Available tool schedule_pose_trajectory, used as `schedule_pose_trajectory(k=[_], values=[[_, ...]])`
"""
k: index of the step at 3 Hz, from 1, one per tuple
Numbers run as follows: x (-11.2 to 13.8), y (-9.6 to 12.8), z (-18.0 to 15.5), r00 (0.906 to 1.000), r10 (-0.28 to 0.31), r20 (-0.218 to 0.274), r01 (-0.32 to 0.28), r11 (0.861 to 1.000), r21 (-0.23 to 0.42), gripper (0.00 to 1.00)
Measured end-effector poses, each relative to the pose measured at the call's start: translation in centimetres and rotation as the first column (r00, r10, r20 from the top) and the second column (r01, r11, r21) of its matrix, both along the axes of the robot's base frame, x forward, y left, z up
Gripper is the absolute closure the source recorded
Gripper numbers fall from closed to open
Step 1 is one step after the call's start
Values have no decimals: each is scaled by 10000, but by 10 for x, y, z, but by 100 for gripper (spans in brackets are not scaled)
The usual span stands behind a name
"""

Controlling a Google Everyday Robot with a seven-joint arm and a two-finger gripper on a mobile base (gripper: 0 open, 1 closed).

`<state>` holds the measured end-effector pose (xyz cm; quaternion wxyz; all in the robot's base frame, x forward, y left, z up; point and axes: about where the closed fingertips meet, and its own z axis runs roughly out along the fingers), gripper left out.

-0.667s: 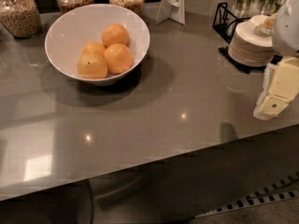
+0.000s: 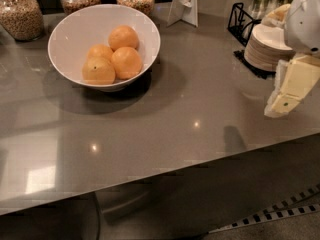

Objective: Pick orange from white bowl

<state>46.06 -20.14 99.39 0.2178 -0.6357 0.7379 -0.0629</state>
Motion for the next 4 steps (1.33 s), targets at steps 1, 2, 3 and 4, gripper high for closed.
schedule_pose_trajectory(k=[1, 2, 3, 4], values=[[49, 35, 10, 9730, 1998, 1158, -2057, 9777, 414, 0], [98, 74, 20, 9086, 3681, 1976, -3863, 9203, 622, 0], [145, 117, 39, 8470, 4710, 2464, -5018, 8614, 782, 0], [145, 117, 39, 8467, 4715, 2465, -5022, 8612, 776, 0]])
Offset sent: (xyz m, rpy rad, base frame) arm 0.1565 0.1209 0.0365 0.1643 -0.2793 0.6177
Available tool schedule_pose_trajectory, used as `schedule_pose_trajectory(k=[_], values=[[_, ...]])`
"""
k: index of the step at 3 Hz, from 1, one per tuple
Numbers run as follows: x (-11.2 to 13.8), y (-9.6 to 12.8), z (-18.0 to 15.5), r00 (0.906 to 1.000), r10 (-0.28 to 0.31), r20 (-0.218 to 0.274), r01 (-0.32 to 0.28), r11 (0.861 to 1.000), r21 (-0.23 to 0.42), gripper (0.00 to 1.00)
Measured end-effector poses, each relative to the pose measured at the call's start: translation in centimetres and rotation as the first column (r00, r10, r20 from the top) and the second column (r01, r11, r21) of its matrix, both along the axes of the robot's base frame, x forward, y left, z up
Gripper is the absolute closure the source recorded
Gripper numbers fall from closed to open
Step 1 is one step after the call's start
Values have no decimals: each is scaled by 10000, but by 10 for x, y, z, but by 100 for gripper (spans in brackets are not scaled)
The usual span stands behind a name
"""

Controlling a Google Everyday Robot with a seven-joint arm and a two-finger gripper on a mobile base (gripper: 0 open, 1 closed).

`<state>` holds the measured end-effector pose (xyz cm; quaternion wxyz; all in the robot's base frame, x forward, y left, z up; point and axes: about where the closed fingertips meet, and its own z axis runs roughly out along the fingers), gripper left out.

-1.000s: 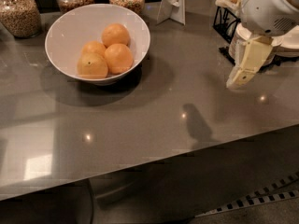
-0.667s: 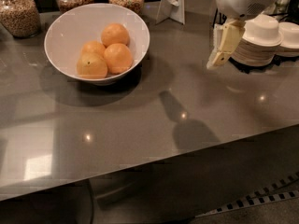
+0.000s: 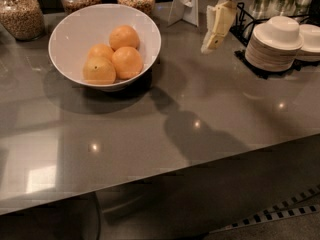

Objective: Pick orange from white bowl

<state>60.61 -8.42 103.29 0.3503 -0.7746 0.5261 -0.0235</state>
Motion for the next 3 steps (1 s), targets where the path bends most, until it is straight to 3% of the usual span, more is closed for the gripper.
schedule_pose_trajectory(k=[1, 2, 3], values=[[17, 12, -1, 9959, 657, 624, -615, 9958, -679, 0], [44, 31, -2, 9755, 1762, 1315, -1530, 9736, -1696, 0], [67, 50, -5, 9426, 2873, 1703, -2422, 9392, -2435, 0]])
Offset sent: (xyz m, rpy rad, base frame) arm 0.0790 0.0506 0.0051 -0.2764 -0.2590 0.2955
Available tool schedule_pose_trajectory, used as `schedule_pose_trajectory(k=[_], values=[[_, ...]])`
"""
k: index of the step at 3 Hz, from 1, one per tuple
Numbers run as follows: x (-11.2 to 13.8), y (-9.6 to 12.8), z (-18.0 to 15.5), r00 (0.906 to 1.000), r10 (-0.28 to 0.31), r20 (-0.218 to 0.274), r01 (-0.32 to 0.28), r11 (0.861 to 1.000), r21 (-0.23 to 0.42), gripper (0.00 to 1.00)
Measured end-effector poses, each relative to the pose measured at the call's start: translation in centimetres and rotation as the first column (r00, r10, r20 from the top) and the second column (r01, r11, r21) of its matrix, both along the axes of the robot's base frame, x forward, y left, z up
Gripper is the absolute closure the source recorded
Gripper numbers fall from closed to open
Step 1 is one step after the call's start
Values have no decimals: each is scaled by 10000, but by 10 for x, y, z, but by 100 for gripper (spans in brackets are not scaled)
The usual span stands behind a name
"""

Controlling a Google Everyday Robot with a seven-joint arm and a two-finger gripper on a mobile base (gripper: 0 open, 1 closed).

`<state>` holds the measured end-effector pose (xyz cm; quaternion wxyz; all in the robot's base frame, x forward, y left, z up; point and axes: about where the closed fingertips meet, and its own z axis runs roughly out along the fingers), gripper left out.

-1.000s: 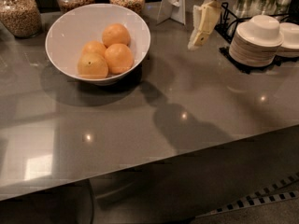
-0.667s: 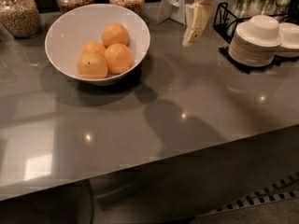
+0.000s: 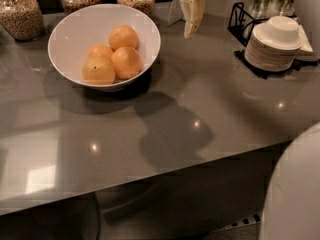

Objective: Pick orange from white bowl

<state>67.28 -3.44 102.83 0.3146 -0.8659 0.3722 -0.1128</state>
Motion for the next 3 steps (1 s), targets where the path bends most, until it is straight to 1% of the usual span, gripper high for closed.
schedule_pose_trajectory(k=[1, 2, 3], values=[[16, 16, -6, 9963, 809, 294, -795, 9958, -456, 0], [27, 33, -12, 9878, 1492, 451, -1450, 9857, -859, 0], [39, 56, -21, 9755, 2142, 505, -2065, 9703, -1258, 1]])
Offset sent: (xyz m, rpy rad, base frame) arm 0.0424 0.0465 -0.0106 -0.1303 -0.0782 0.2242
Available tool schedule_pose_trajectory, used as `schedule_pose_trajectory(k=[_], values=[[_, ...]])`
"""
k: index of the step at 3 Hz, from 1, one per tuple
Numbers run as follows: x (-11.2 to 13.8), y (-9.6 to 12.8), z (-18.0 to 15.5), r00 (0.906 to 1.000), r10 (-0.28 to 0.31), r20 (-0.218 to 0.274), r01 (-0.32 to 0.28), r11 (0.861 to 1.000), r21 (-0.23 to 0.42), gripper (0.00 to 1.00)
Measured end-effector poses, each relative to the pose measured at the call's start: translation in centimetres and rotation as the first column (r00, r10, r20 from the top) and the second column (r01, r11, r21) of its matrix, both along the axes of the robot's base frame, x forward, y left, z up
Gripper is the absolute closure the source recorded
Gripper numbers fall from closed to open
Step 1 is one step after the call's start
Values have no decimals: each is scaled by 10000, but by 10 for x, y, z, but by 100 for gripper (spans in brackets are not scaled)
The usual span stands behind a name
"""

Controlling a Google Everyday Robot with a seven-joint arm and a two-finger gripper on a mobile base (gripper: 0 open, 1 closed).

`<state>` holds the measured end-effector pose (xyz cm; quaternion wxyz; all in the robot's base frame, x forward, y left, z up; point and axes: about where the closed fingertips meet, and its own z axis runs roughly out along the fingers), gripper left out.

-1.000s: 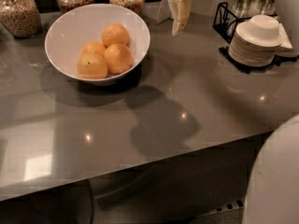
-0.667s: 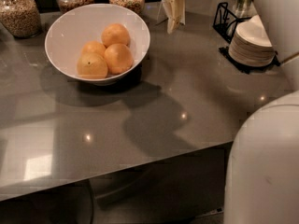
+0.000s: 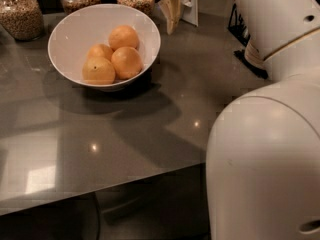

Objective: Pick orange from white bowl

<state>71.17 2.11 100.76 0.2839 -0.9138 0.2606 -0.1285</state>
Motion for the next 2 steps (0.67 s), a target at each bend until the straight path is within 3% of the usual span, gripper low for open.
schedule_pose_trajectory(k=[2], values=[[12, 30, -19, 9976, 651, -254, -659, 9974, -305, 40]])
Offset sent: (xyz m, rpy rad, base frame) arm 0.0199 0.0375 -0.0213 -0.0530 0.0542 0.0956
